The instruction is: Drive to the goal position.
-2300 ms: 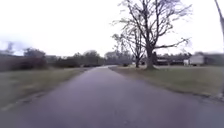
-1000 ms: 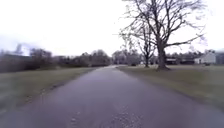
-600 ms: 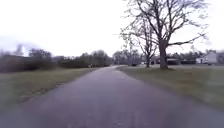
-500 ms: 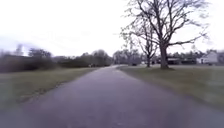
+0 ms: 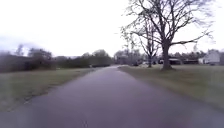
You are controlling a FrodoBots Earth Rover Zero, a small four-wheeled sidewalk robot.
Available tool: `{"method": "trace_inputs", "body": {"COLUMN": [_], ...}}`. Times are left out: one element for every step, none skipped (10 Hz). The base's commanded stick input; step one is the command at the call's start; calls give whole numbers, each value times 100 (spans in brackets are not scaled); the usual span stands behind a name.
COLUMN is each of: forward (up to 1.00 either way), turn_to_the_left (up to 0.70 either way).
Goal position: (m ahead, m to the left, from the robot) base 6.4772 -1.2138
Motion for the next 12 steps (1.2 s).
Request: {"method": "trace_inputs", "body": {"forward": [100, 100, 100, 100, 100, 100, 100, 100, 100, 100, 100, 100], "turn_to_the_left": [0, 0, 0, 0, 0, 0, 0, 0, 0, 0, 0, 0]}}
